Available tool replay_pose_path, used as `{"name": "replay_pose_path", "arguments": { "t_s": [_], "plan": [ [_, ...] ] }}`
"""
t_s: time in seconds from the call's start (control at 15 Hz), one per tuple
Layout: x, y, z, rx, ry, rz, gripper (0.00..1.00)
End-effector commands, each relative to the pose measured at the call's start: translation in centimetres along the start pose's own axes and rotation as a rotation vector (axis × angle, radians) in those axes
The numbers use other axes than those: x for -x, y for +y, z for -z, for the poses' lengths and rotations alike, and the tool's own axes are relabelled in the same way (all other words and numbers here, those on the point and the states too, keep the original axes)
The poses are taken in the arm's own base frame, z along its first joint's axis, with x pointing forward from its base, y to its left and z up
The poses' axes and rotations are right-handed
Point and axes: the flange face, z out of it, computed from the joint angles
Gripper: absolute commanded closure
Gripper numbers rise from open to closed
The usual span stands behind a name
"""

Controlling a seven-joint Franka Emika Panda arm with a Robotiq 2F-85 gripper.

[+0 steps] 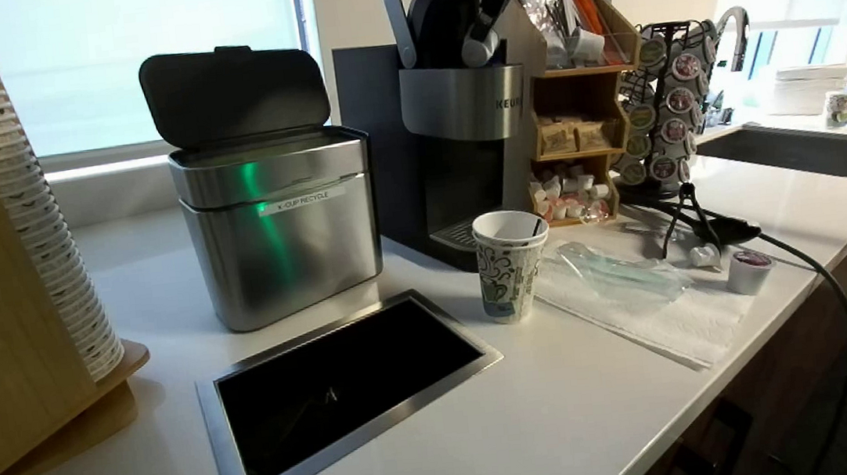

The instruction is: Remove one coffee pod from the stand on the right and put it on the countertop then place one coffee pod from the counter in the coffee maker chamber.

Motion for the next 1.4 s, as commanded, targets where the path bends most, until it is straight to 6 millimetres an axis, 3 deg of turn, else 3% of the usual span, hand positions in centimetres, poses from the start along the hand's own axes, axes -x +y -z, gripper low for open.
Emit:
{"name": "replay_pose_path", "arguments": {
  "t_s": [0.0,0.6,1.07,1.33],
  "plan": [
    [0.3,-0.5,-0.2,0.024,-0.069,0.038,0.96],
    [-0.6,-2.7,1.8,0.129,-0.115,0.151,0.96],
    [-2.7,-6.9,1.9,0.123,-0.149,0.201,0.96],
    [-3.1,-6.0,2.1,0.296,-0.170,0.094,0.96]
  ]
}}
